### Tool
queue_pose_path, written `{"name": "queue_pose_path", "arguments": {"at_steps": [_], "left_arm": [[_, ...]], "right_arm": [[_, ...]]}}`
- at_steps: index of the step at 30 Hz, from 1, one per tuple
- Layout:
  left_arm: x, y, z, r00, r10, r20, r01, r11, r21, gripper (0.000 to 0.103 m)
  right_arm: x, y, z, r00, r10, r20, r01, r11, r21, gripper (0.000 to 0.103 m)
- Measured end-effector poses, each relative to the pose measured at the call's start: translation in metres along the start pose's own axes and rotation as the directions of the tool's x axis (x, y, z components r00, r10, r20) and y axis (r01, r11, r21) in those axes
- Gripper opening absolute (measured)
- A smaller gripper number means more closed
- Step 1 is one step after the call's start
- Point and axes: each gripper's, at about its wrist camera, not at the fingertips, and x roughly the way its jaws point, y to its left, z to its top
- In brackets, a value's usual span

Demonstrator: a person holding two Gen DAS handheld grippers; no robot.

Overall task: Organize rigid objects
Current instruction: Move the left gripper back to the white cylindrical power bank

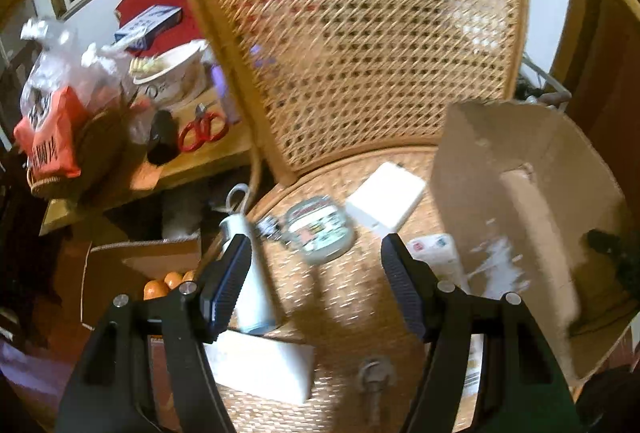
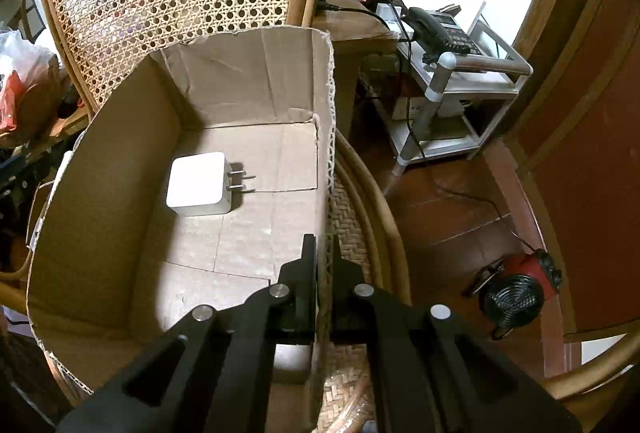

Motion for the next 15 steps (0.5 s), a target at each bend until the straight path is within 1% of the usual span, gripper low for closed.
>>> {"name": "queue_pose_path", "arguments": {"at_steps": [5, 6, 7, 8, 15], "left_arm": [[0.021, 0.029, -0.016, 0.998, 0.044, -0.048, -0.047, 0.998, -0.049, 0.067], [0.026, 0.036, -0.019, 0.997, 0.053, -0.059, -0.057, 0.996, -0.063, 0.069], [0.030, 0.039, -0.020, 0.996, 0.057, -0.068, -0.062, 0.996, -0.068, 0.076], [0.034, 0.043, -0.022, 0.995, 0.061, -0.077, -0.067, 0.995, -0.075, 0.079], [0.053, 0.054, -0.031, 0.991, 0.061, -0.118, -0.074, 0.991, -0.107, 0.082]], "right_arm": [[-0.001, 0.003, -0.001, 1.000, -0.002, 0.003, 0.002, 1.000, -0.005, 0.005], [-0.001, 0.002, -0.001, 1.000, -0.003, 0.003, 0.003, 1.000, -0.005, 0.005], [-0.001, 0.003, -0.001, 1.000, -0.004, 0.004, 0.004, 1.000, -0.006, 0.005], [-0.001, 0.003, -0.001, 1.000, -0.004, 0.005, 0.004, 1.000, -0.005, 0.005], [-0.002, 0.004, -0.002, 1.000, -0.008, 0.005, 0.008, 1.000, -0.008, 0.005]]}}
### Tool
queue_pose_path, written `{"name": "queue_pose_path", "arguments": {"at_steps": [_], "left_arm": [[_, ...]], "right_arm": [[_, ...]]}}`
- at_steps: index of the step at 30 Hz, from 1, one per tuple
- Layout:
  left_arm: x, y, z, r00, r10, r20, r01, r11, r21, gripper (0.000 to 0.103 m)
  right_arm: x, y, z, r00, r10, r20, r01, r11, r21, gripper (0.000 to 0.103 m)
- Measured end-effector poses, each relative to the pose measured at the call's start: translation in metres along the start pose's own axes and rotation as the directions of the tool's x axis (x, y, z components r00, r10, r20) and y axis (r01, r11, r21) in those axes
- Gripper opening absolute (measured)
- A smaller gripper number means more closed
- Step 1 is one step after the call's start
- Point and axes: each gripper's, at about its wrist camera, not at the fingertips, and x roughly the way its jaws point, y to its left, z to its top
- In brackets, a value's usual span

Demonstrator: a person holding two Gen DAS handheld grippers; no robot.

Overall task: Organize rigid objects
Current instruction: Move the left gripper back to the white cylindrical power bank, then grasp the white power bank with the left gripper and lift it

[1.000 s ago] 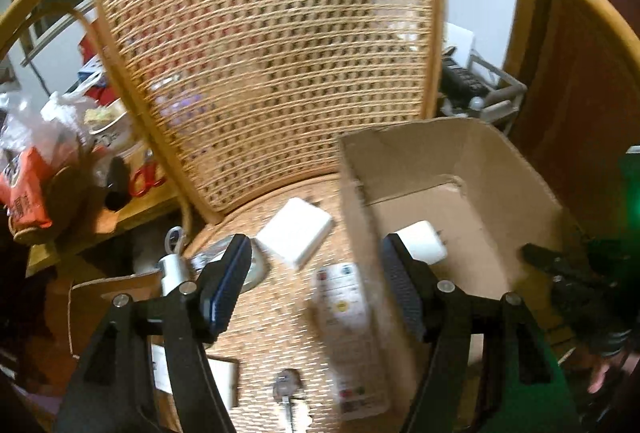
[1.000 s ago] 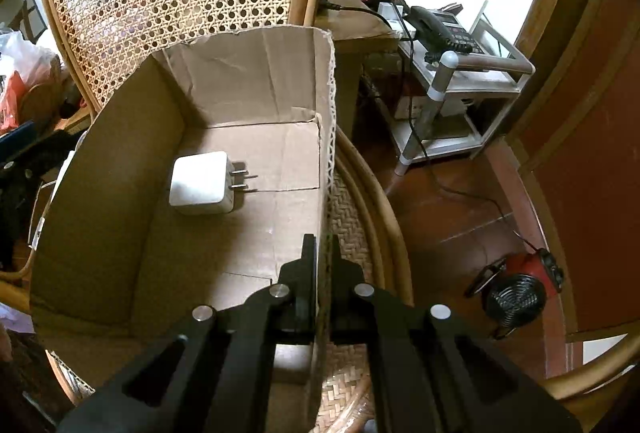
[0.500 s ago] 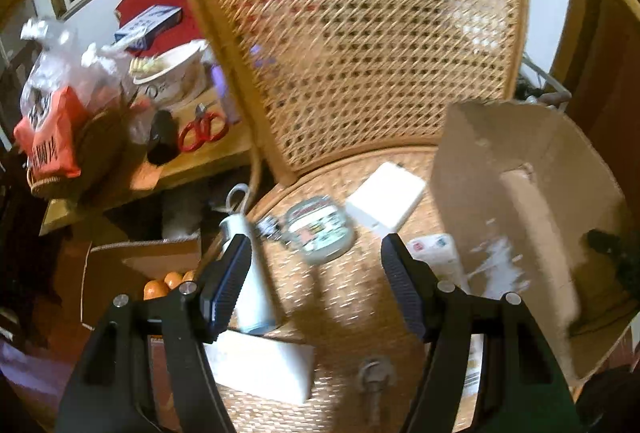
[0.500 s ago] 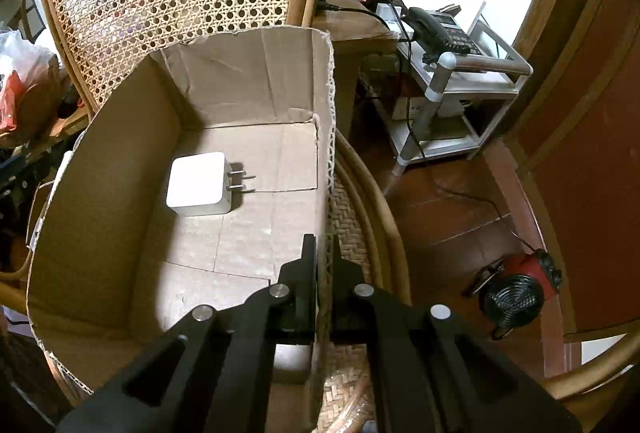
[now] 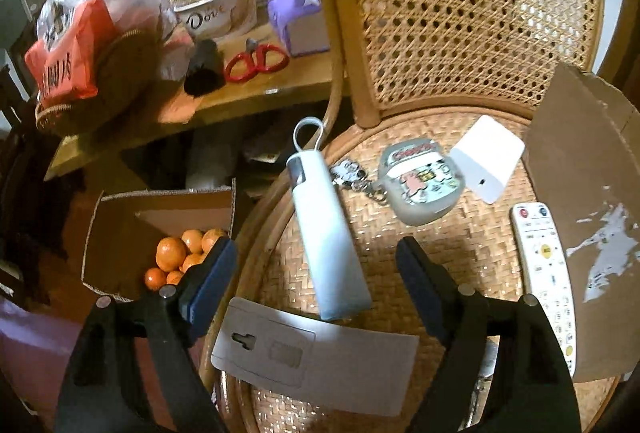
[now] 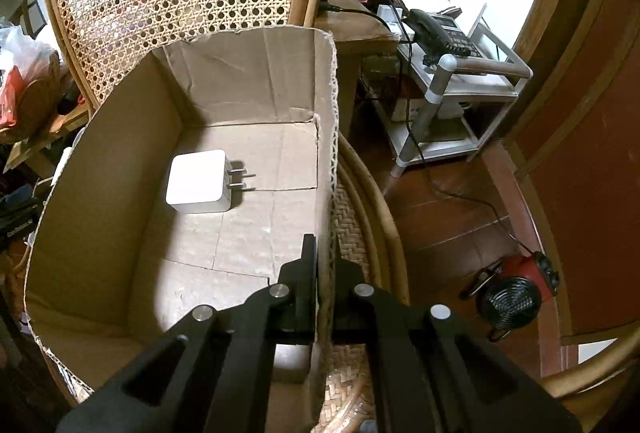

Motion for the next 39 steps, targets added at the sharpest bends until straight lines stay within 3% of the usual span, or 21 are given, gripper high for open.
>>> {"name": "queue_pose_path", "arguments": {"at_steps": [11, 18, 20, 22, 24, 39], "left_arm": [[0.024, 0.006, -0.009, 0.997, -0.039, -0.061, 0.036, 0.998, -0.053, 0.082], [0.030, 0.011, -0.005, 0.996, -0.070, -0.058, 0.065, 0.994, -0.087, 0.081], [0.031, 0.011, -0.004, 0.996, -0.076, -0.055, 0.070, 0.993, -0.095, 0.076], [0.029, 0.011, -0.001, 0.995, -0.093, -0.039, 0.089, 0.992, -0.094, 0.040], [0.030, 0.010, 0.001, 0.992, -0.116, -0.048, 0.112, 0.989, -0.093, 0.029], [0.011, 0.001, 0.003, 0.991, -0.131, -0.015, 0.129, 0.989, -0.074, 0.025]], "right_arm": [[0.001, -0.001, 0.000, 1.000, -0.003, 0.002, 0.003, 1.000, -0.003, 0.005], [0.000, 0.001, 0.000, 1.000, -0.012, 0.006, 0.012, 1.000, -0.013, 0.005], [0.000, 0.001, 0.000, 1.000, -0.013, 0.006, 0.013, 1.000, -0.014, 0.005], [0.000, 0.001, 0.000, 1.000, -0.011, 0.005, 0.011, 1.000, -0.012, 0.005], [0.001, 0.001, -0.001, 1.000, -0.012, 0.005, 0.012, 1.000, -0.012, 0.005], [0.001, 0.003, -0.002, 1.000, -0.011, 0.005, 0.011, 1.000, -0.012, 0.005]]}}
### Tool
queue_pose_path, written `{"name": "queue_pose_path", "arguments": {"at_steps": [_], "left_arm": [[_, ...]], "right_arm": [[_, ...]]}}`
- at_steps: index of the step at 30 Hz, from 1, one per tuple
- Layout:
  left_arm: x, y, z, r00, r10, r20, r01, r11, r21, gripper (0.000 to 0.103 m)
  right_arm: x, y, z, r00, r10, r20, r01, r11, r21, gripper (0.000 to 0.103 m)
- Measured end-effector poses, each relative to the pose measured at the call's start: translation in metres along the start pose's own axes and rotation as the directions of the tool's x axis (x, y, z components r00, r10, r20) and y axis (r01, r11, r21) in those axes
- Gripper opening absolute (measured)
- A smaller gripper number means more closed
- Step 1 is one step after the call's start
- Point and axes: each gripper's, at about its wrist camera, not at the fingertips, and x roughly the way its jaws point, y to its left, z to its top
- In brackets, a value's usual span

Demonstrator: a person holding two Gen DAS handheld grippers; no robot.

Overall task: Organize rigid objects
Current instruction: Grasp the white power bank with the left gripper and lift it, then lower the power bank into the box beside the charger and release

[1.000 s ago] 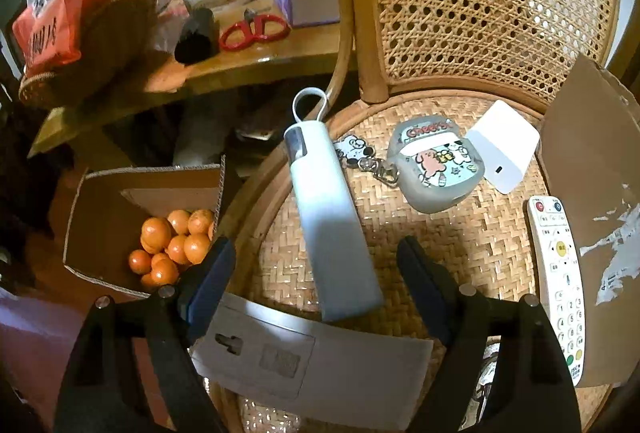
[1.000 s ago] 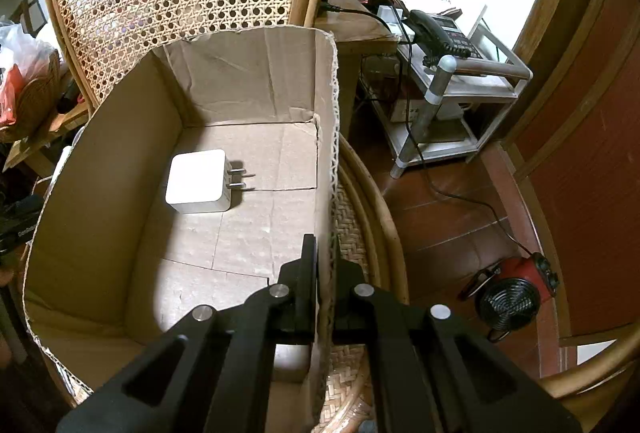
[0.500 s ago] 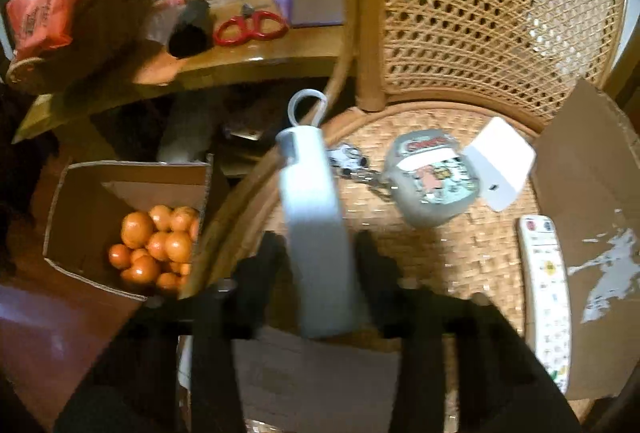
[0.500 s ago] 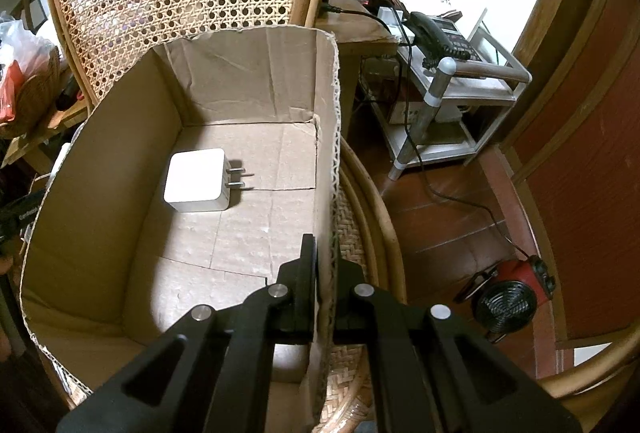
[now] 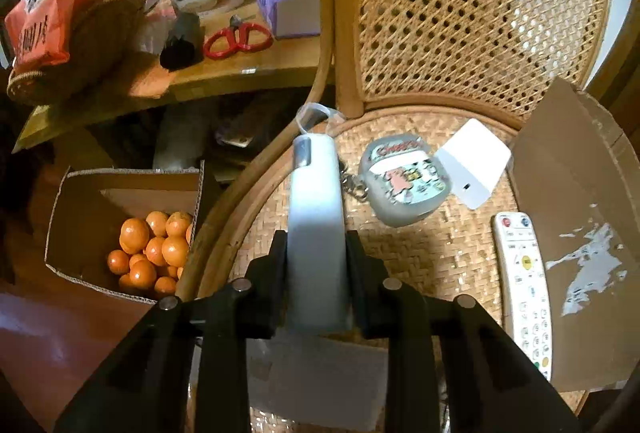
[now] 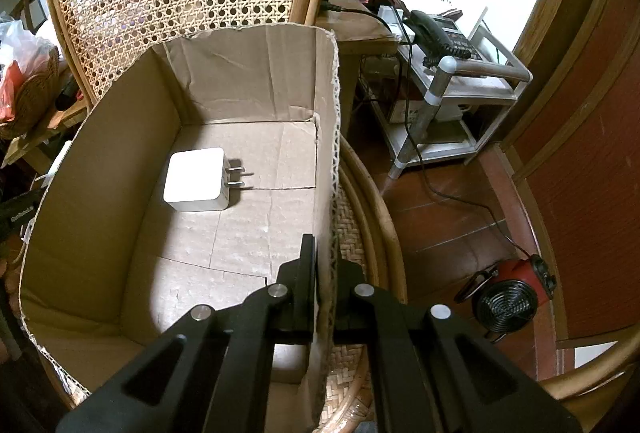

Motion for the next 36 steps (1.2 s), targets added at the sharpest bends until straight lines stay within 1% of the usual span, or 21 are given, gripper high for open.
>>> {"name": "queue_pose_path", "arguments": {"at_steps": [11, 16, 21, 28, 36], "left_arm": [[-0.037, -0.017, 0.015, 0.998, -0.021, 0.061, 0.018, 0.999, 0.044, 0.025], [-0.058, -0.033, 0.023, 0.994, -0.053, 0.100, 0.046, 0.996, 0.072, 0.025], [-0.078, -0.061, 0.029, 0.987, -0.099, 0.130, 0.085, 0.990, 0.109, 0.025], [-0.093, -0.103, 0.028, 0.976, -0.161, 0.144, 0.136, 0.976, 0.168, 0.025], [-0.102, -0.143, 0.018, 0.968, -0.212, 0.133, 0.176, 0.955, 0.241, 0.025]], "right_arm": [[0.001, 0.001, -0.001, 1.000, -0.001, -0.003, 0.001, 1.000, -0.002, 0.005], [0.002, 0.001, -0.001, 1.000, -0.001, -0.002, 0.001, 1.000, -0.002, 0.005], [0.001, 0.001, -0.001, 1.000, -0.001, -0.002, 0.001, 1.000, -0.001, 0.005], [0.003, 0.003, -0.003, 1.000, -0.001, -0.006, 0.001, 1.000, -0.001, 0.005], [0.006, 0.006, -0.004, 1.000, -0.003, -0.006, 0.003, 1.000, 0.002, 0.005]]}}
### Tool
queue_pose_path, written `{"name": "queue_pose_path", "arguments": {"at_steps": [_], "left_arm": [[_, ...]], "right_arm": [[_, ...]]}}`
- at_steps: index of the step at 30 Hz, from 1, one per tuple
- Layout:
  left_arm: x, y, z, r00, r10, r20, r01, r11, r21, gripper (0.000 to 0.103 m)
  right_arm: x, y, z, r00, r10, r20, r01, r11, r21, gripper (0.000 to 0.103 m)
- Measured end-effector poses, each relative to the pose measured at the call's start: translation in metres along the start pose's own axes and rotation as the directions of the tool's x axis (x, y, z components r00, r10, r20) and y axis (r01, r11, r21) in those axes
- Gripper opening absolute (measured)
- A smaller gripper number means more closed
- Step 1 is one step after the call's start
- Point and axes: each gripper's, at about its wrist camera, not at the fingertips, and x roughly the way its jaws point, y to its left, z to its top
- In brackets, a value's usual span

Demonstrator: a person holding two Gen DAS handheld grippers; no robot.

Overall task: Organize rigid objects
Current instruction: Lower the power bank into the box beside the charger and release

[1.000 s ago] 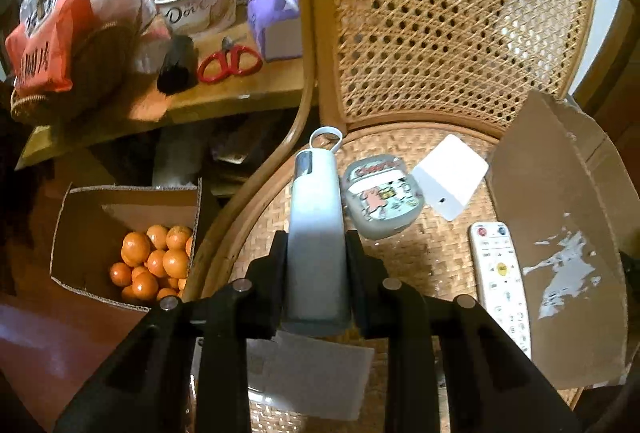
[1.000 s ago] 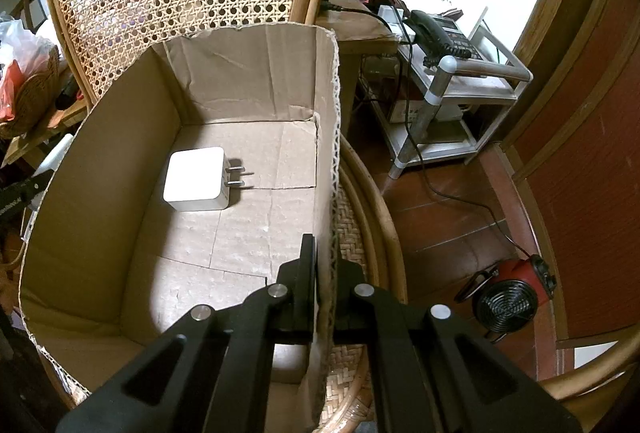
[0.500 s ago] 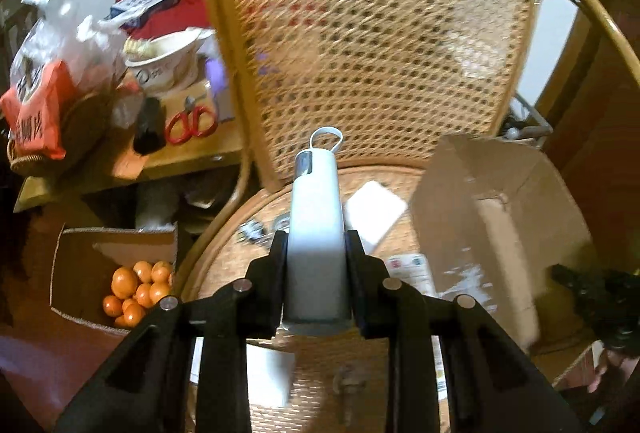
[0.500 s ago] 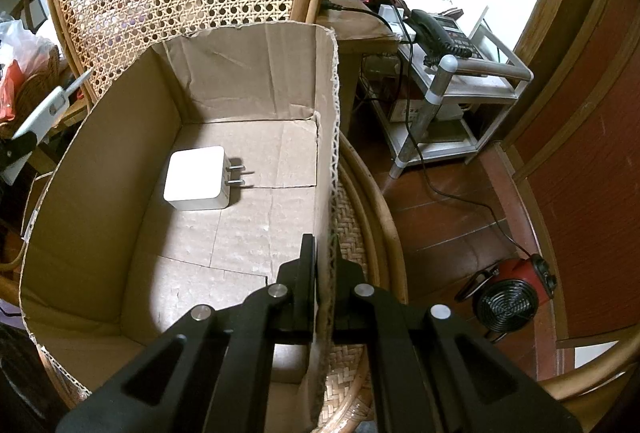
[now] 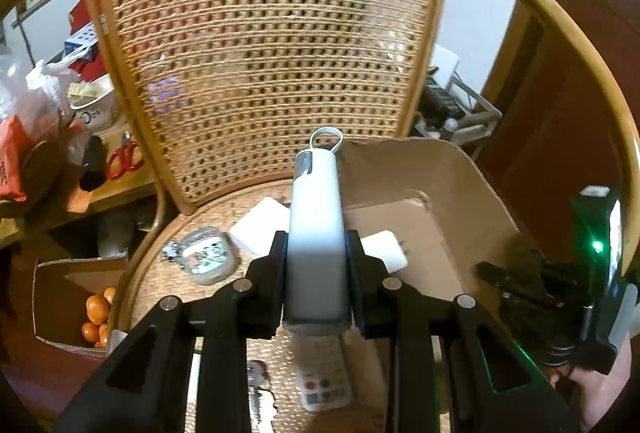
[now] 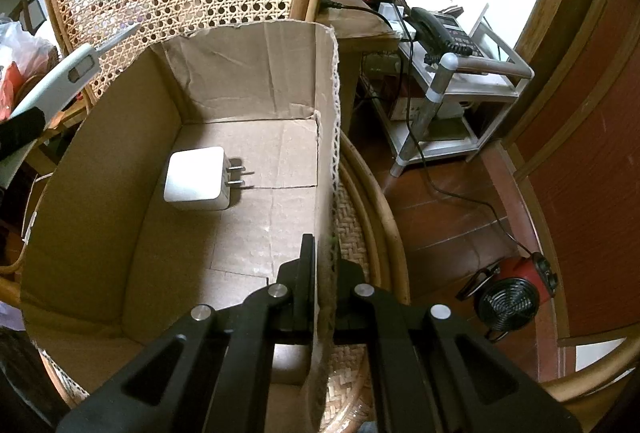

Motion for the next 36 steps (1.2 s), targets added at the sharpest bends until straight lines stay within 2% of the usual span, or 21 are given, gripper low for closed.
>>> {"name": "queue_pose_path", "arguments": {"at_steps": [6, 15, 25, 30, 36], "left_arm": [[0.002, -0.022, -0.004, 0.999, -0.042, -0.003, 0.042, 0.999, 0.032, 0.025], [0.009, -0.043, -0.012, 0.998, -0.064, -0.024, 0.066, 0.996, 0.068, 0.025], [0.023, -0.047, -0.020, 0.997, -0.045, -0.064, 0.050, 0.995, 0.084, 0.026], [0.023, -0.052, -0.022, 0.999, -0.011, -0.052, 0.017, 0.993, 0.117, 0.026], [0.021, -0.050, -0.020, 0.999, 0.002, -0.048, 0.004, 0.994, 0.112, 0.026]], "right_arm": [[0.001, -0.001, -0.002, 1.000, -0.007, 0.001, 0.007, 1.000, -0.009, 0.005], [-0.003, -0.003, -0.003, 1.000, 0.003, -0.001, -0.003, 1.000, -0.004, 0.005], [-0.005, 0.002, -0.002, 1.000, -0.005, -0.001, 0.005, 1.000, -0.010, 0.006], [-0.005, 0.002, -0.001, 1.000, -0.004, -0.001, 0.004, 1.000, -0.010, 0.006], [-0.006, 0.002, 0.001, 1.000, 0.001, 0.001, -0.001, 1.000, -0.014, 0.006]]}}
